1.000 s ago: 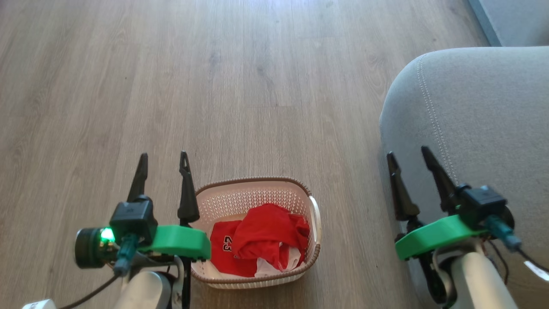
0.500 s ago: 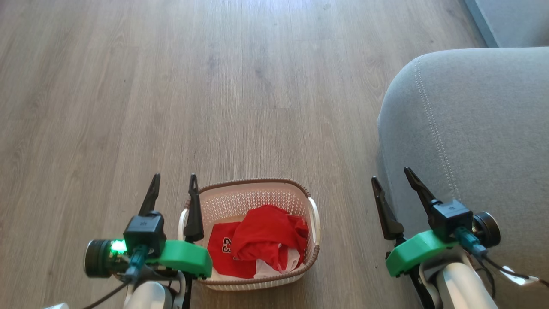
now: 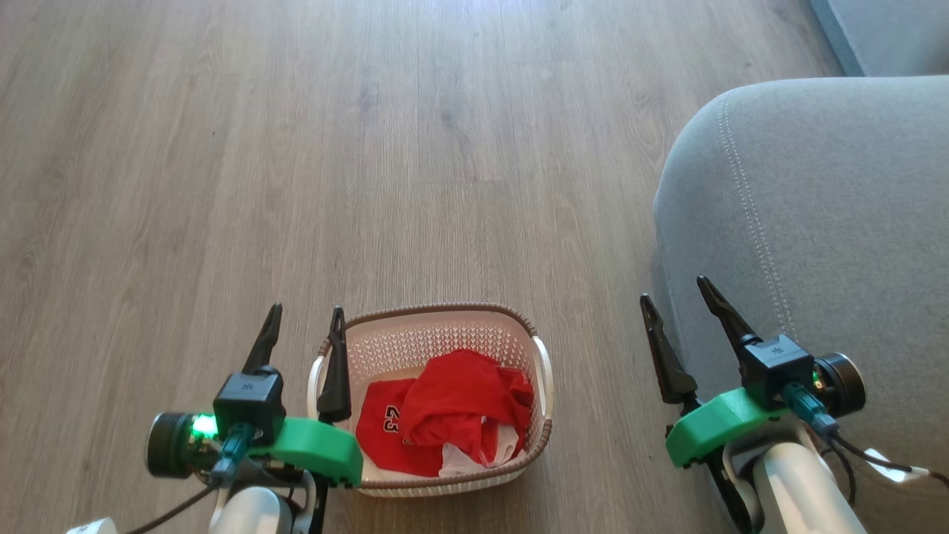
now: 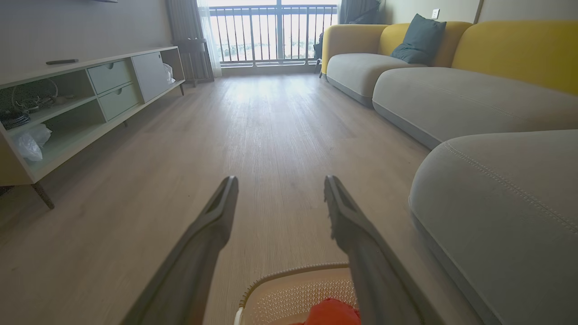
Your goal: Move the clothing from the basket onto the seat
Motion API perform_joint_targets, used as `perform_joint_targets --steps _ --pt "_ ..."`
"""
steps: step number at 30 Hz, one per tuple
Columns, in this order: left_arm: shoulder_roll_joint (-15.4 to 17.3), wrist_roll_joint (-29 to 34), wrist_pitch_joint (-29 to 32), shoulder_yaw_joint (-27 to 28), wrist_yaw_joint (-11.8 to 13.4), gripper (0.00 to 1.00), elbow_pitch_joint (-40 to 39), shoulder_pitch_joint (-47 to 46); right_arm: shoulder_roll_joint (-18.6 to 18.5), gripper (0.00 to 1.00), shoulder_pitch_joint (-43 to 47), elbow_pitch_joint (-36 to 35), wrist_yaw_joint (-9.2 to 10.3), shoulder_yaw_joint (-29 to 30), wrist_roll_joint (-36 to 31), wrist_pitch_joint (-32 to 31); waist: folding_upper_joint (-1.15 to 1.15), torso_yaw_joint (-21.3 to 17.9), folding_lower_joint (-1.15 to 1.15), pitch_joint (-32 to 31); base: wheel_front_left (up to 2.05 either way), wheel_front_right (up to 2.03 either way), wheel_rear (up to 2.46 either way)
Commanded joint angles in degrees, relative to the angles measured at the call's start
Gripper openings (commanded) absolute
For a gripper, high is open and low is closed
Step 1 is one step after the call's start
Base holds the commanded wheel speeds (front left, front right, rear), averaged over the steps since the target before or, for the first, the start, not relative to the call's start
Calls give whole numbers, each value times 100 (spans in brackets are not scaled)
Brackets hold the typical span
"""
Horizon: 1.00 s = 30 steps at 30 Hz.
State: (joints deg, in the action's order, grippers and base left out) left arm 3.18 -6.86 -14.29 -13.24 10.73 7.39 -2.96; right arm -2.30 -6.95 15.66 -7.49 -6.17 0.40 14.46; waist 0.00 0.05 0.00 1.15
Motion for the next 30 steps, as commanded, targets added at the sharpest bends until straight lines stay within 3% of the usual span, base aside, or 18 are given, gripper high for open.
perform_joint_targets --steps 1,9,13,18,21,30 --pt "-28 -52 -71 152 -20 100 -140 -236 -57 100 -298 -203 0 -138 -50 54 0 -6 0 11 0 0 0" --pt "-29 -307 -71 97 -157 100 232 -275 -57 100 -334 -236 0 -167 -135 54 0 -98 0 263 0 0 0" --pt "-30 -658 -71 115 -369 100 614 -428 -57 100 -419 -300 0 -113 -232 54 0 -197 0 641 0 0 0" --pt "-30 -582 -71 198 -580 100 899 -921 -57 100 -689 -532 0 6 -349 54 0 -371 0 1639 0 0 0" --pt "-30 -340 -71 253 -832 100 1358 -1387 -57 100 -874 -763 0 37 -559 54 0 -522 0 2412 0 0 0" --pt "33 213 -71 364 -1131 100 2485 -2366 -57 100 -941 -1092 0 279 -579 54 0 -893 0 3527 0 0 0"
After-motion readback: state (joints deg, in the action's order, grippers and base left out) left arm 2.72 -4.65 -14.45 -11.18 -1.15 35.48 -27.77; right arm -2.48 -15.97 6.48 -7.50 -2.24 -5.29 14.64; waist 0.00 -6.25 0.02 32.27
